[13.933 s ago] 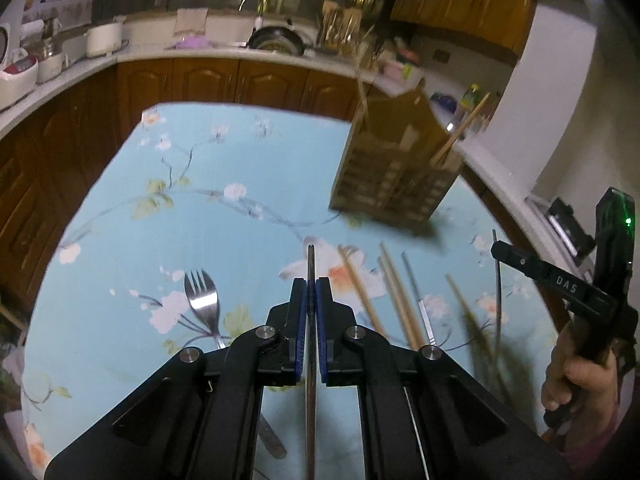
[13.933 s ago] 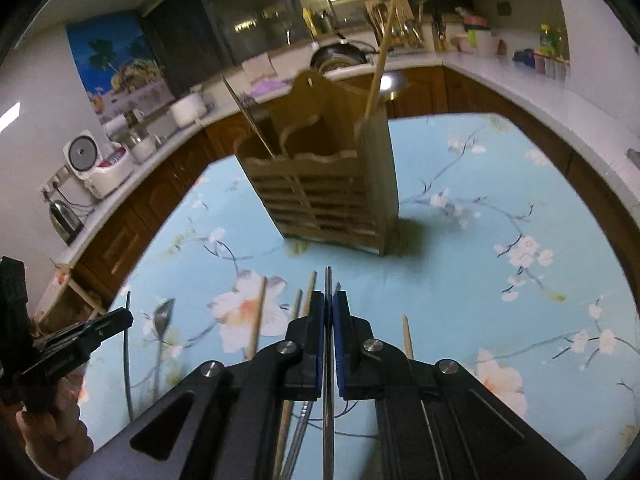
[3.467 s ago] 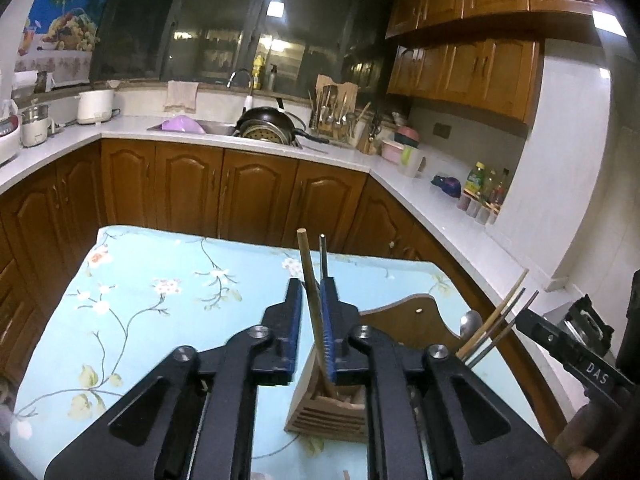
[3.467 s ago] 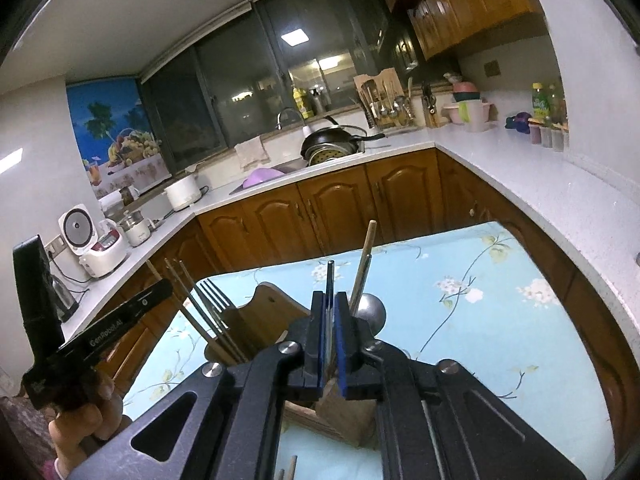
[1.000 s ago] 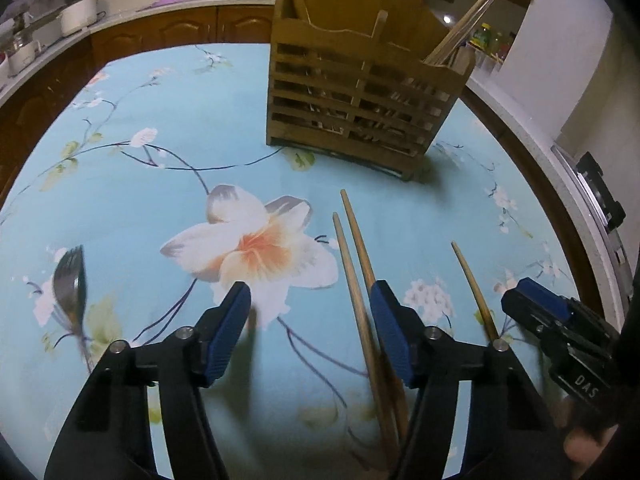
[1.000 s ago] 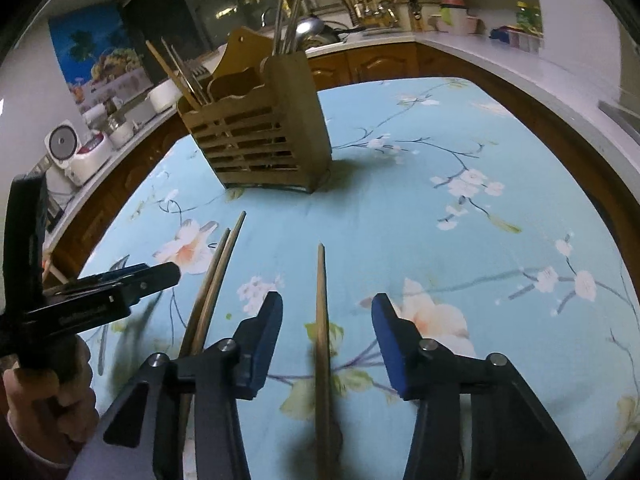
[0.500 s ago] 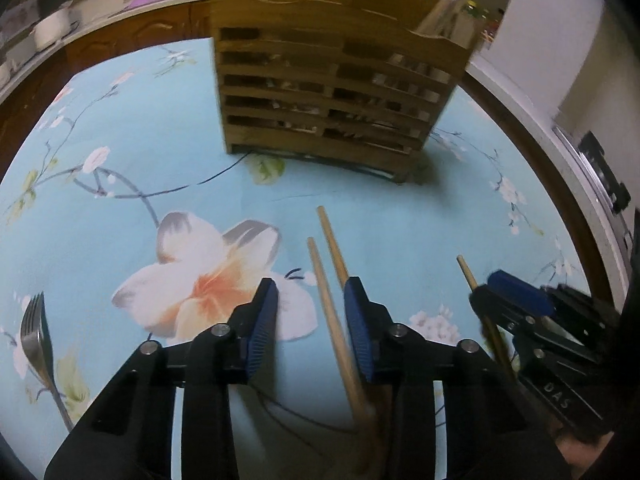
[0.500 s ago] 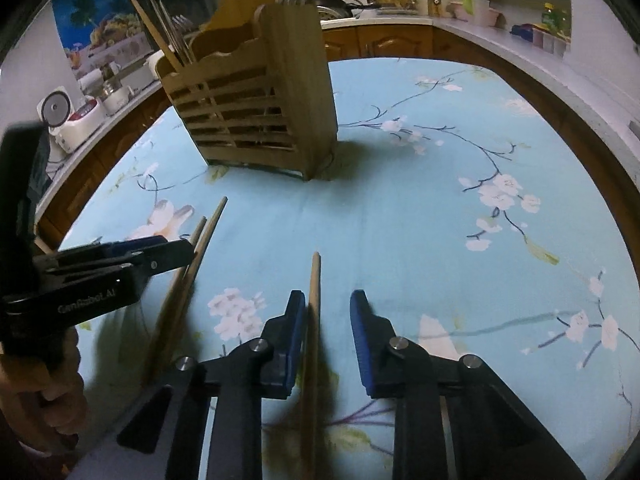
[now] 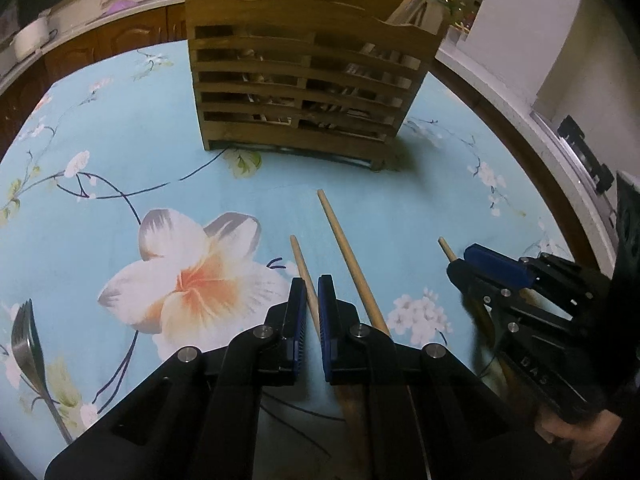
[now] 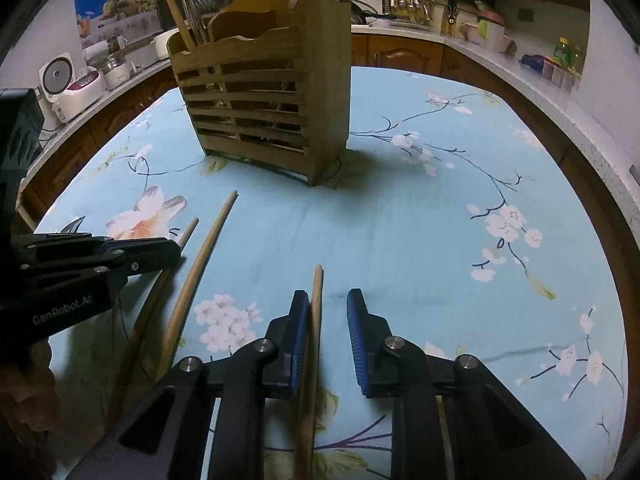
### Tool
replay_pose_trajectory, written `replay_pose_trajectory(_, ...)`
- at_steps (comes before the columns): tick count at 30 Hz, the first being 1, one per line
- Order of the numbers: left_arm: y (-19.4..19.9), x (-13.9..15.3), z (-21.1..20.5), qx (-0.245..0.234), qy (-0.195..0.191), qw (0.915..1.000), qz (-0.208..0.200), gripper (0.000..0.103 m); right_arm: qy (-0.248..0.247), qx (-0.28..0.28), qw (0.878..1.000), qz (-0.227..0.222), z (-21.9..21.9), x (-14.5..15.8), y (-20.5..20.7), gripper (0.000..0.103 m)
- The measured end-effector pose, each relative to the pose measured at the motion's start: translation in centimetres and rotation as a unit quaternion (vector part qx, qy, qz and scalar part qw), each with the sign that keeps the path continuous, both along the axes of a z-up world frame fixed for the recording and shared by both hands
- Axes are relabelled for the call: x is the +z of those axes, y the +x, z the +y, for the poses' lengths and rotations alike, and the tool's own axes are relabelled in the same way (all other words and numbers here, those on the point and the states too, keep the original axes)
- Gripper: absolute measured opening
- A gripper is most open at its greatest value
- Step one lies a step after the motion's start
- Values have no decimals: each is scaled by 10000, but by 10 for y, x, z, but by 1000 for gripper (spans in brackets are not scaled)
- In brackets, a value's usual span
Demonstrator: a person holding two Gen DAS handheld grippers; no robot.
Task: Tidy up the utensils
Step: 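Grasp a wooden chopstick with the left tool while the right tool grasps another chopstick, then lift and carry both chopsticks over the wooden holder and lower them in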
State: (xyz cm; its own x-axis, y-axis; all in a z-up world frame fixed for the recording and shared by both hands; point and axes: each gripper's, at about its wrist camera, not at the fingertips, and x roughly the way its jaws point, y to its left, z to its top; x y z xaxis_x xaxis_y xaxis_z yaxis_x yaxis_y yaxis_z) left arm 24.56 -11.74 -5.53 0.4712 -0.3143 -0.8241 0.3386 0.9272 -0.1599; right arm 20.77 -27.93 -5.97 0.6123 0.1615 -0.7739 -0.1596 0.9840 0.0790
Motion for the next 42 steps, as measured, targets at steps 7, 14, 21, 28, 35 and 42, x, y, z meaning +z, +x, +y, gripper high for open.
replay_pose_trajectory(7,-1,-2,-17,-107,378,9991,-165,9,-41,31,10000,-4,3,0,-1,17)
replay_pose_trajectory(14,-7,5,-8,-90,221,9995,-196,5,315,26,9994,109,-1,2,1,5)
replay_pose_trajectory(21,-35,50,17,-44,-260,9978,-602,5,777,-10,9968,-169,-10,33,-22,5)
replay_pose_trajectory(28,-67,103,49,39,-744,9913,-1089,5,1012,-35,9917,-789,-14,87,-51,5)
replay_pose_trajectory(35,-86,136,73,149,-1041,9843,-1418,5,1082,-56,9844,-1384,-12,134,-70,5)
replay_pose_trajectory(42,-98,157,86,206,-1132,9791,-1680,5,1069,-78,9788,-1747,-10,162,-81,5)
